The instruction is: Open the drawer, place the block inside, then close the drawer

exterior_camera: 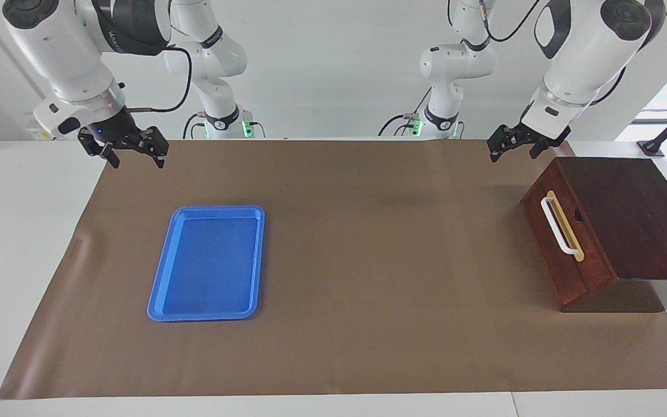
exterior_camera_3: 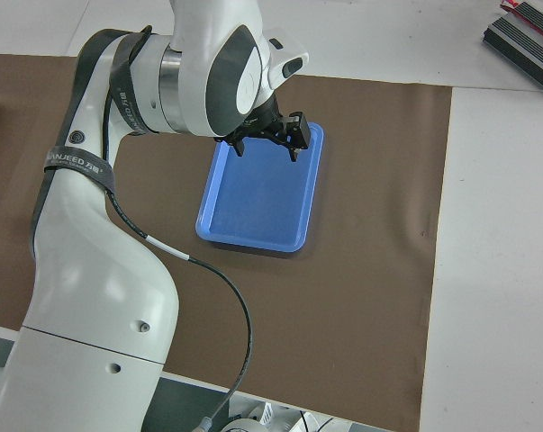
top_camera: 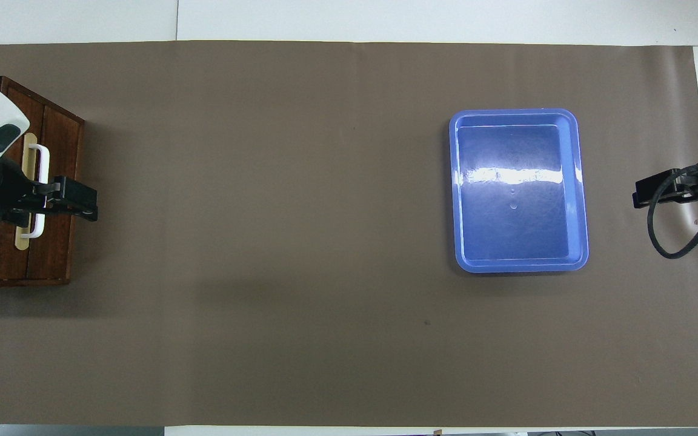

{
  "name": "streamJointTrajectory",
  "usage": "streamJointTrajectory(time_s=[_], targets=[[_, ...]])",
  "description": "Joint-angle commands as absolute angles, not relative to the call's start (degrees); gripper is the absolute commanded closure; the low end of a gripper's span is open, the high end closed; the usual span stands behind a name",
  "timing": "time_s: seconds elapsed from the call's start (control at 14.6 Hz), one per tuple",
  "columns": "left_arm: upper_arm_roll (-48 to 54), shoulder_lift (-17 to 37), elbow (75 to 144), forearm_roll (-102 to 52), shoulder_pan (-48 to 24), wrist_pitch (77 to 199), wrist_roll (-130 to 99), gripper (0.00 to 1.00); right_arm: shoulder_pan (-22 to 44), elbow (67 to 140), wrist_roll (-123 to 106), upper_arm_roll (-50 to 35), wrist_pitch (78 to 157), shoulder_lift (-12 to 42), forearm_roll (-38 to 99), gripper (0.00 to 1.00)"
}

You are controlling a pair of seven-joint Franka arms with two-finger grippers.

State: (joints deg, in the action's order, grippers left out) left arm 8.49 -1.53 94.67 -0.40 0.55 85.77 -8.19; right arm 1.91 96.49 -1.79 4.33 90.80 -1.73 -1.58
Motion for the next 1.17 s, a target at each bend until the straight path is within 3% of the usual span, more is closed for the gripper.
streamJointTrajectory(time_s=[0.0, 1.1], targets=[[7.1, -3.0, 95.4, -1.3, -0.6, 85.4, -7.2, 0.0, 1.4, 97.8, -1.1, 4.0, 91.9, -2.9, -2.6, 0.0], [6.0, -2.5, 95.3, -0.2, -0.9, 88.3, -7.0, 0.0, 1.5, 97.7, -1.1, 3.9, 92.0, -2.8, -2.6, 0.0]])
